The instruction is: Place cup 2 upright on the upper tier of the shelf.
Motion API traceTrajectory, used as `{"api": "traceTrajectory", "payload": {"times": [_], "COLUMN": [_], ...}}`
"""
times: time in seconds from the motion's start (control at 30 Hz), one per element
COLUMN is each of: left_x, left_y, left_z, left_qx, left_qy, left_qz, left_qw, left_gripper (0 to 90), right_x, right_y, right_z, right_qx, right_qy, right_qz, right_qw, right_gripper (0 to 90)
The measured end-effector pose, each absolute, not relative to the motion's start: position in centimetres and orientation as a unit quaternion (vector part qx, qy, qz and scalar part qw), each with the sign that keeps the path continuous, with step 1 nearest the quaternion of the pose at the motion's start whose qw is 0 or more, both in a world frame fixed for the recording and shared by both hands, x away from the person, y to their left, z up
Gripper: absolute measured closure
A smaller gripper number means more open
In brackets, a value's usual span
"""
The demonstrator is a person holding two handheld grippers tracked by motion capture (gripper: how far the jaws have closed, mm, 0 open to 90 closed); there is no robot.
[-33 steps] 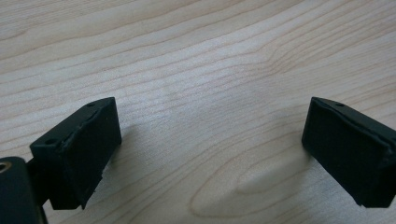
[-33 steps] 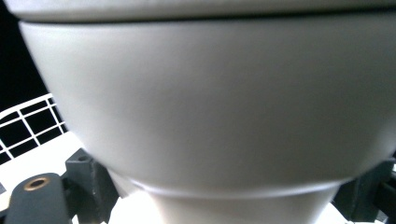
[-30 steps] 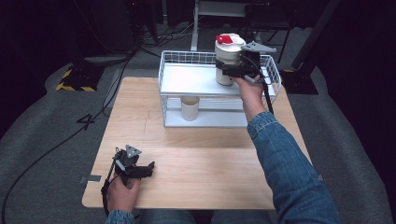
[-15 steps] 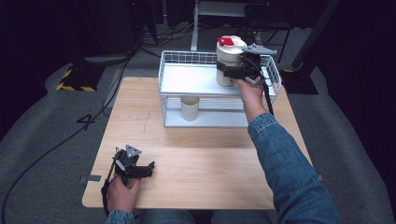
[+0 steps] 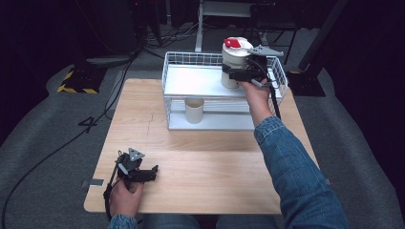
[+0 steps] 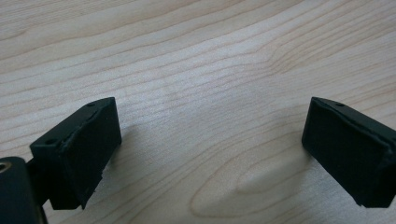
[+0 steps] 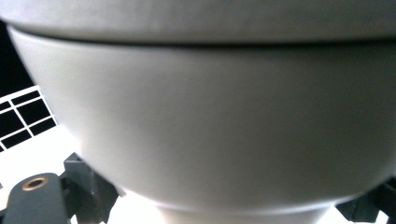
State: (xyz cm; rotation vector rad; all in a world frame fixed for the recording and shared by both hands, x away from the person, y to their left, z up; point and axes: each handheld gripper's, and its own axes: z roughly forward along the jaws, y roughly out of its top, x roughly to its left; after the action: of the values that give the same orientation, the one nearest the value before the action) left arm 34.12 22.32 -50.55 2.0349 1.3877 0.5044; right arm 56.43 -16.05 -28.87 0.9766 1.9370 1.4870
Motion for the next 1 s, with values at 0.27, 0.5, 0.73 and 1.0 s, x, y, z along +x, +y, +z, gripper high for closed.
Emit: {"api": "traceTrajectory", "payload": {"times": [0.27,0.5,0.73,1.0], "left_x": [34.1,34.1,34.1,34.1], "left_y": [22.3,22.3,22.3,22.3], "left_z": [-50.6,-50.5,-50.5,-50.6], "left_qx": [0.770,0.770,0.769,0.769], "left_qy": [0.525,0.525,0.527,0.527], "left_qz": [0.191,0.190,0.191,0.191], "left_qw": [0.309,0.308,0.307,0.308], "left_gripper": [5.3,5.3,5.2,5.2], "right_x": [56.4,55.4,53.9,51.7], "right_y": [-16.1,-17.0,-18.0,-19.9], "right_z": [-28.8,-27.8,-26.9,-26.3], "right_qx": [0.361,0.359,0.354,0.343], "right_qy": [0.707,0.714,0.717,0.720], "right_qz": [0.554,0.539,0.538,0.550], "right_qw": [0.250,0.268,0.267,0.250], "right_gripper": [5.1,3.5,3.2,3.2]}}
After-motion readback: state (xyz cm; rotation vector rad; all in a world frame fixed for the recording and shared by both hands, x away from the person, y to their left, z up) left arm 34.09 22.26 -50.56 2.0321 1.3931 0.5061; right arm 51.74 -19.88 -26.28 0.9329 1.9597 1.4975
